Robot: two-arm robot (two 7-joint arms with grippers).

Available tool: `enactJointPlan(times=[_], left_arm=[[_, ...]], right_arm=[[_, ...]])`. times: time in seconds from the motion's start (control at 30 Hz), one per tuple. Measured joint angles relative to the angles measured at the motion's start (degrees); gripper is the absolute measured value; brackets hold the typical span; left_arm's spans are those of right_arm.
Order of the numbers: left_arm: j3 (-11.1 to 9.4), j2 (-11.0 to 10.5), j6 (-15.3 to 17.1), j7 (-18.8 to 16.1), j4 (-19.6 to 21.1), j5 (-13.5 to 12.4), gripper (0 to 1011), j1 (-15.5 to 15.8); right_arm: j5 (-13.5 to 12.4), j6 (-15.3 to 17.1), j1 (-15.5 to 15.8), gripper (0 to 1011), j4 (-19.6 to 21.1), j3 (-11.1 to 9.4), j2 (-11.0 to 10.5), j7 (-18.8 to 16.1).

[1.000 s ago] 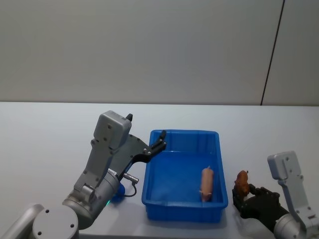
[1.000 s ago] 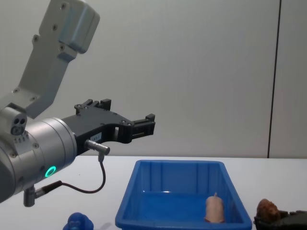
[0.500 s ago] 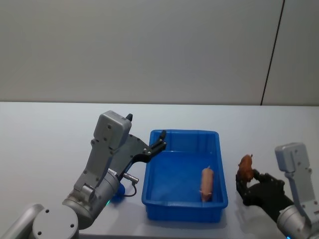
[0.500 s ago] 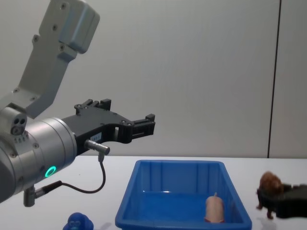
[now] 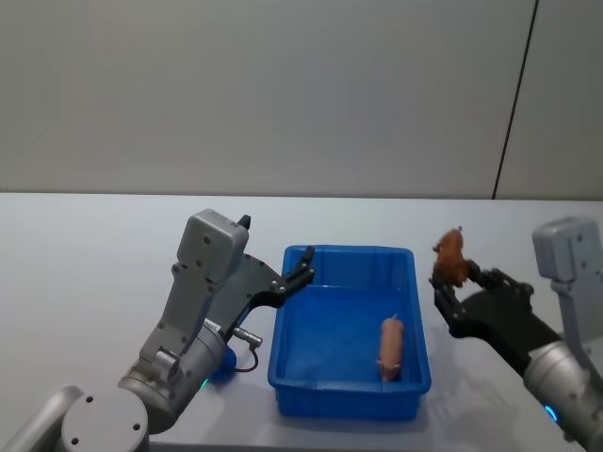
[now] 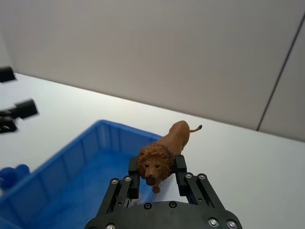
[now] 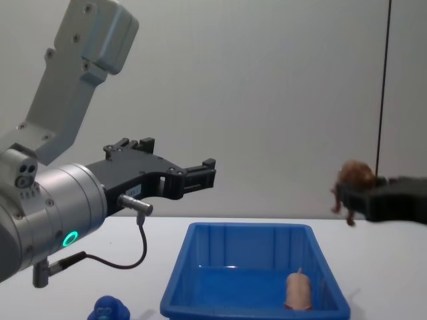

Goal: Pick up the two dolls from the table and place them into the box.

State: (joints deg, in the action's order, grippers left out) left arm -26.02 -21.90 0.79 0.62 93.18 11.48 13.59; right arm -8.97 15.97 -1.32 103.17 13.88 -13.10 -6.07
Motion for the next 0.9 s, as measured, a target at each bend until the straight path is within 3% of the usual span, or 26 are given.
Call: enactJointPlan(times=[0.33, 0.9], left_arm=[[0.0, 0.0, 0.0, 0.0, 0.0, 0.0, 1001, 0.0], [0.0, 0.0, 0.0, 0.0, 0.0, 0.0, 1001, 0.0]], right_arm=[[1.6, 2.4, -2.9, 425, 0.7, 1.7, 2.0, -5.0], [7.2, 4.9, -6.7, 426, -6.5, 5.0, 5.8, -8.0]])
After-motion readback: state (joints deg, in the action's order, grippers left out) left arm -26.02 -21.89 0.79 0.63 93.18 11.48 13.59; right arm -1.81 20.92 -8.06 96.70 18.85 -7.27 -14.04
